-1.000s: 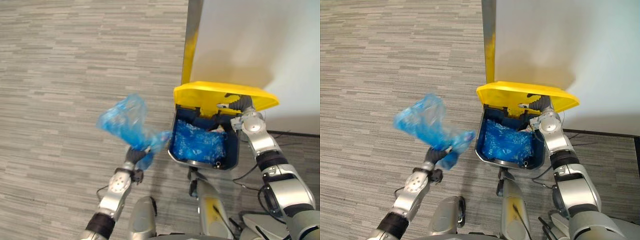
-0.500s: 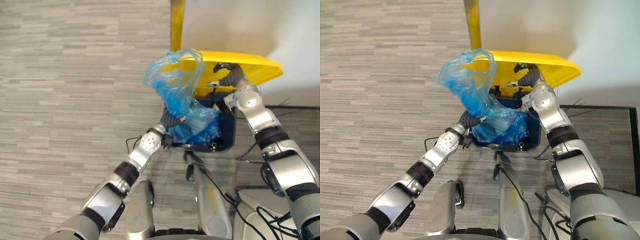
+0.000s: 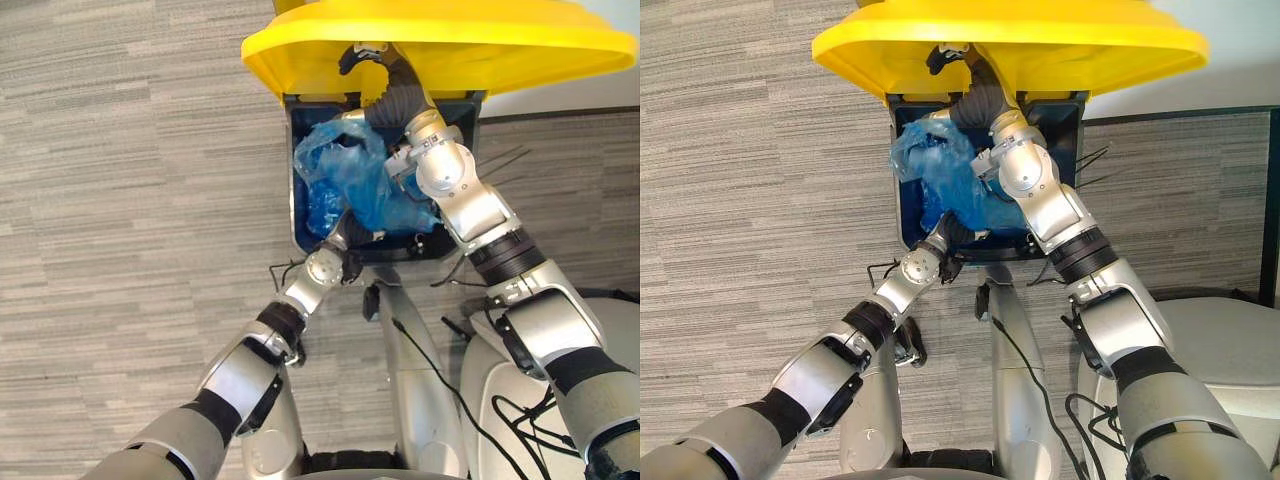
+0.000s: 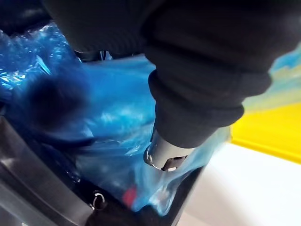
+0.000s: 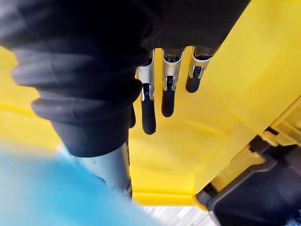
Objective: Gather rubbish on tea table into small bin, then transfer packed bag to large trash can.
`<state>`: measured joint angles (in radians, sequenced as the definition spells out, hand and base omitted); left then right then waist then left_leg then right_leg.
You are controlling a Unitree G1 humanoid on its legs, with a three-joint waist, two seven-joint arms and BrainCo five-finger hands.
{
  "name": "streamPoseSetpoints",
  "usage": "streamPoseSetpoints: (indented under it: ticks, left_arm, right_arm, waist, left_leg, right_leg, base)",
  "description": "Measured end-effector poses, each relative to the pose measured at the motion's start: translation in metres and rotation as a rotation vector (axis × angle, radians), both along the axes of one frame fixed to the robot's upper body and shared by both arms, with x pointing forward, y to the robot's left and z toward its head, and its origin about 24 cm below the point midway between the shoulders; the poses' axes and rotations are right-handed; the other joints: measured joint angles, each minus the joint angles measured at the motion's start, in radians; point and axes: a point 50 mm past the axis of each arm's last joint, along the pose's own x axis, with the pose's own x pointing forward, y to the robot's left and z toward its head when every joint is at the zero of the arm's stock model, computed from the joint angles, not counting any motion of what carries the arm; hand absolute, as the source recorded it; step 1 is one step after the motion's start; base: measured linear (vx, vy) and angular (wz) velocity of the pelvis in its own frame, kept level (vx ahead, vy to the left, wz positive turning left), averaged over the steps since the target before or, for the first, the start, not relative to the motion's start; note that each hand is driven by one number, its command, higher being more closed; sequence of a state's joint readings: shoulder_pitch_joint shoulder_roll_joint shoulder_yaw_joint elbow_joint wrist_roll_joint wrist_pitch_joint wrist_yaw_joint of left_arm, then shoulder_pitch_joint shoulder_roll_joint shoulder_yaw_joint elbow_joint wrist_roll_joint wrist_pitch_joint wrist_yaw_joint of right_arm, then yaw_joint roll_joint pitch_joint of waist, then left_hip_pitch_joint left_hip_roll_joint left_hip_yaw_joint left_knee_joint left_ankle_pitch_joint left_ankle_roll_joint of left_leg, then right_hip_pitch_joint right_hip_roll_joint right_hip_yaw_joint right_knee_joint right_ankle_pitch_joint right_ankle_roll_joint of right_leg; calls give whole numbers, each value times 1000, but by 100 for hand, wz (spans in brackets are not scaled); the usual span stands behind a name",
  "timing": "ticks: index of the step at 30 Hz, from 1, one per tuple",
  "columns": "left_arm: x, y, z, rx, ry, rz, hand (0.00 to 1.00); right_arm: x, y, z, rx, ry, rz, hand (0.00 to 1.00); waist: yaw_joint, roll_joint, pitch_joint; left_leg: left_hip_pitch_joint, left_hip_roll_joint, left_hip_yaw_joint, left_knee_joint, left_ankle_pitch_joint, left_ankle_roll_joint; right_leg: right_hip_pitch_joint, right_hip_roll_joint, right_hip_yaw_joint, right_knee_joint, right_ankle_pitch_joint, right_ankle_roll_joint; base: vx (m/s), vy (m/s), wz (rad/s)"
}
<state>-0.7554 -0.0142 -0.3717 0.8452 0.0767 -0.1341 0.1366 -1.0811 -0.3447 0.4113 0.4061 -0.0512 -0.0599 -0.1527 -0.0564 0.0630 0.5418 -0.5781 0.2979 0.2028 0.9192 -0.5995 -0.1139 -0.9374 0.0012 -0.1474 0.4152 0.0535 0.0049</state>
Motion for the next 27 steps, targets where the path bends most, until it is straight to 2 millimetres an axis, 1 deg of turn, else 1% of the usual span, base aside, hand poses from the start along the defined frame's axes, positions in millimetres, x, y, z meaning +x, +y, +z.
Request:
streamPoseSetpoints:
  ticks: [3,5,6,7,8,9,10,11,12,14,15,16,17,18,19,20,21,22,23,24,25,26,27]
  left_arm:
    - [-4,6,-8,-15,23,28,0]
    - [-8,13,-16,-36,42,60,0]
    - [-9,15,-17,-44,43,72,0]
    - [-11,19,-20,-49,47,81,0]
    - [-15,25,-27,-48,58,96,0]
    - [-17,30,-31,-51,69,108,0]
    - [-22,40,-41,-53,95,133,0]
    - [-28,51,-50,-54,117,162,0]
    - [-31,59,-56,-60,131,182,0]
    - [-47,90,-77,-70,189,269,0]
    - [-57,105,-86,-72,209,311,0]
    - [-65,117,-93,-78,225,348,0]
    - [-84,142,-106,-81,264,422,0]
    - [-106,167,-119,-78,314,489,0]
    - [-117,176,-126,-92,345,527,0]
    - [-134,190,-136,-101,392,582,0]
    - [-154,203,-145,-104,443,627,0]
    - [-171,210,-153,-105,491,651,0]
    - [-181,212,-157,-106,515,662,0]
    - [-199,219,-162,-100,552,683,0]
    - [-210,221,-165,-113,570,703,0]
    - [-218,216,-170,-134,605,710,0]
    - [-232,212,-174,-157,636,715,0]
  right_arm:
    - [-1,5,-7,2,17,11,0]
    - [-1,7,-21,-6,47,9,0]
    - [-1,7,-25,-6,55,8,0]
    - [-3,4,-34,1,71,8,0]
    - [-6,0,-46,12,98,5,0]
    - [-7,-3,-54,16,116,0,0]
    - [-11,-10,-73,29,159,-14,0]
    - [-15,-19,-94,42,213,-39,0]
    - [-17,-23,-105,50,240,-56,0]
    - [-28,-47,-149,87,367,-131,0]
    - [-34,-55,-165,94,418,-156,0]
    - [-38,-61,-177,96,455,-171,0]
    - [-51,-74,-202,96,530,-213,0]
    - [-67,-86,-227,78,607,-252,0]
    - [-75,-92,-235,77,638,-266,0]
    - [-88,-102,-251,72,696,-295,0]
    - [-107,-115,-271,73,775,-336,0]
    - [-130,-127,-291,69,862,-376,0]
    - [-141,-131,-301,69,904,-392,0]
    - [-161,-136,-315,73,976,-413,0]
    - [-172,-139,-322,85,1012,-430,0]
    - [-182,-144,-331,107,1054,-460,0]
    - [-196,-148,-340,127,1098,-492,0]
  waist:
    - [4,-1,-1]
    - [9,-1,-4]
    - [11,-2,-4]
    - [18,-2,-5]
    - [18,-5,-7]
    - [18,-10,-13]
    - [20,-17,-30]
    - [25,-30,-40]
    - [28,-34,-43]
    - [46,-36,-43]
    - [49,-41,-46]
    - [49,-47,-50]
    - [50,-62,-76]
    - [54,-88,-106]
    - [60,-93,-122]
    - [60,-85,-131]
    - [44,-85,-133]
    - [33,-84,-147]
    - [28,-87,-164]
    - [22,-101,-198]
    - [15,-101,-207]
    - [14,-82,-222]
    - [29,-60,-272]
  left_leg:
    - [38,2,9,-3,-1,0]
    - [97,2,15,-19,-1,0]
    - [107,1,16,-23,0,0]
    - [141,0,17,-34,2,-3]
    - [180,-2,15,-56,10,-9]
    - [197,-7,14,-68,17,-14]
    - [226,-18,6,-88,35,-10]
    - [262,-37,0,-116,56,-10]
    - [280,-44,-1,-128,67,-13]
    - [374,-80,-8,-185,95,-7]
    - [408,-97,-6,-209,106,0]
    - [428,-107,-2,-222,112,4]
    - [446,-123,13,-229,119,13]
    - [460,-128,42,-241,130,33]
    - [466,-119,64,-255,141,45]
    - [476,-107,73,-272,154,44]
    - [503,-104,64,-315,184,41]
    - [527,-103,49,-362,220,30]
    - [527,-103,44,-378,233,26]
    - [518,-102,45,-394,247,17]
    - [507,-100,41,-406,255,7]
    - [503,-90,40,-452,266,2]
    - [503,-61,54,-533,319,-1]
  right_leg:
    - [32,2,3,-1,0,0]
    - [87,2,3,-3,-1,-2]
    - [101,1,4,-4,-1,-3]
    - [136,-3,1,-10,-1,-3]
    - [178,-9,-6,-20,-2,-3]
    - [193,-17,-11,-20,-5,-8]
    - [223,-31,-21,-20,-11,-11]
    - [256,-47,-25,-19,-16,-8]
    - [276,-56,-28,-20,-17,-7]
    - [373,-76,-33,-57,-10,-1]
    - [403,-83,-33,-73,-1,4]
    - [420,-90,-31,-82,5,6]
    - [430,-94,-14,-88,19,12]
    - [430,-99,14,-104,49,55]
    - [424,-94,21,-102,53,64]
    - [397,-100,10,31,12,8]
    - [390,-115,9,272,-60,-39]
    - [418,-135,14,458,-128,-42]
    - [444,-149,17,514,-144,-48]
    - [499,-173,30,530,-197,-24]
    - [516,-158,5,471,-215,8]
    - [562,-109,3,344,-227,34]
    - [608,-63,21,225,-282,36]
  base:
    - [6,15,-3]
    - [0,0,0]
    - [-20,8,8]
    - [-21,5,19]
    - [-21,2,27]
    - [-1,-15,41]
    - [1,-18,47]
    - [-2,-24,48]
    - [-11,2,44]
    - [-59,29,31]
    - [-94,36,10]
    - [-92,34,-3]
    - [-165,31,-26]
    - [-189,-8,-39]
    - [-214,-31,-48]
    - [-170,-69,-23]
    - [-130,-107,5]
    - [-80,-96,25]
    - [2,-161,15]
    - [4,-132,-8]
    - [-51,-168,-22]
    - [-67,-147,-57]
    - [-29,-216,-52]
